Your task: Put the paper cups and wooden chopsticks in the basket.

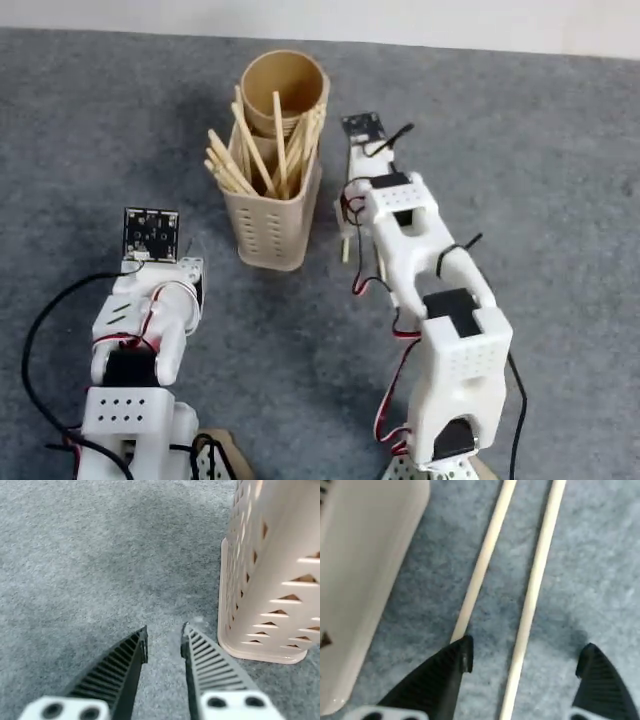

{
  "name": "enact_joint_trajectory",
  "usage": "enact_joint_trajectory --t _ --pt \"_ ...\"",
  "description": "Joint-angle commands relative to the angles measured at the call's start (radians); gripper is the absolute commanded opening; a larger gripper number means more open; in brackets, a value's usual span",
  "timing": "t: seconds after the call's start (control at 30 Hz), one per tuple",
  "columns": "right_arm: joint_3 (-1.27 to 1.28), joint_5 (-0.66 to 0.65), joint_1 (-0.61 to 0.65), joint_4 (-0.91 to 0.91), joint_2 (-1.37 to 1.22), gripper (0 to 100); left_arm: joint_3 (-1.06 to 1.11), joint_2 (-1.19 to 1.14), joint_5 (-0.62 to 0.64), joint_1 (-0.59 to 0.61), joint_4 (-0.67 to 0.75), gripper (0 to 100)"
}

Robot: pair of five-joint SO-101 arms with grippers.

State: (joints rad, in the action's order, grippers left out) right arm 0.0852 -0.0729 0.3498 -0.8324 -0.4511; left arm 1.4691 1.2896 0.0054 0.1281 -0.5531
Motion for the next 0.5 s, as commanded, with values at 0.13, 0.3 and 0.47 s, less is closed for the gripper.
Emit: enact_joint_trajectory --t 0.13,0.3,0.47 --pt "0.004 -0.003 0.010 0.008 0.162 32.9 -0.005 0.010 0.008 -0.010 0.018 14" --pt "0.013 -0.002 0.047 0.008 0.176 32.9 -0.005 0.010 0.008 -0.012 0.018 14" --pt "0.062 0.029 0.111 0.024 0.174 32.9 -0.005 0.010 0.008 -0.012 0.018 14"
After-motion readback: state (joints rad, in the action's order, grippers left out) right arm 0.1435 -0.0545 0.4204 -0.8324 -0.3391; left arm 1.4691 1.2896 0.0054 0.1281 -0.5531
